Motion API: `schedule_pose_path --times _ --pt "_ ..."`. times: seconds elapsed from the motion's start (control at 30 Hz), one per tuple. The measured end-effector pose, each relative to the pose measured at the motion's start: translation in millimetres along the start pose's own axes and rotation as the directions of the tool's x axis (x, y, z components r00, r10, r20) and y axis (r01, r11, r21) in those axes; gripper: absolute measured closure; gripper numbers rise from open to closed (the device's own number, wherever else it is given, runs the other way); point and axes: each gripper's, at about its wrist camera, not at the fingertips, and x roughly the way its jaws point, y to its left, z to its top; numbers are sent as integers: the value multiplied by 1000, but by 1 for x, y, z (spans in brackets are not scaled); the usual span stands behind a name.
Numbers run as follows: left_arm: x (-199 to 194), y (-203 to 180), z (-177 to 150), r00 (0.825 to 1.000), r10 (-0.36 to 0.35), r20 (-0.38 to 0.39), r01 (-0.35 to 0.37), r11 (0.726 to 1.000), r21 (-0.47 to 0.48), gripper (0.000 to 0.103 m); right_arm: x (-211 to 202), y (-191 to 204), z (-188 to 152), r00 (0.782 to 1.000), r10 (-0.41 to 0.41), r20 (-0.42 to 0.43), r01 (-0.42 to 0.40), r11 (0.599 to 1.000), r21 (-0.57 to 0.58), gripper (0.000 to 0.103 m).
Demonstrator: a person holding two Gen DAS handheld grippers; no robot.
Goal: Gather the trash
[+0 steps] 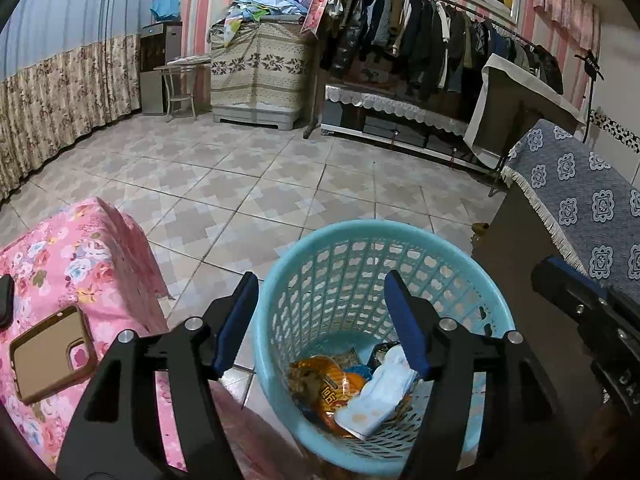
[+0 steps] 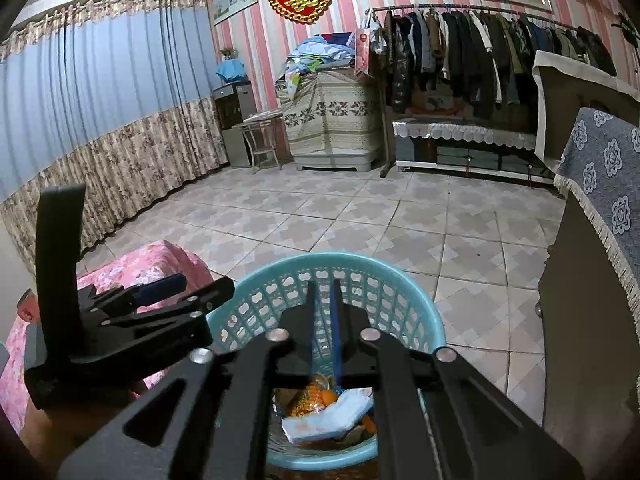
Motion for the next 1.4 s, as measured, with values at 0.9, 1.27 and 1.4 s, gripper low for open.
schedule_pose_path --times 0.9,1.27,1.4 --pt "-405 244 -244 615 775 142 -691 617 -376 5 -142 324 -153 846 532 -34 -479 730 -487 6" --pt "-399 210 -262 622 755 207 -664 649 -371 5 -137 320 -172 875 481 -52 -429 721 -545 5" --pt "-389 211 -262 627 758 179 -673 643 -366 5 -129 306 -163 876 481 -49 -444 760 -474 5"
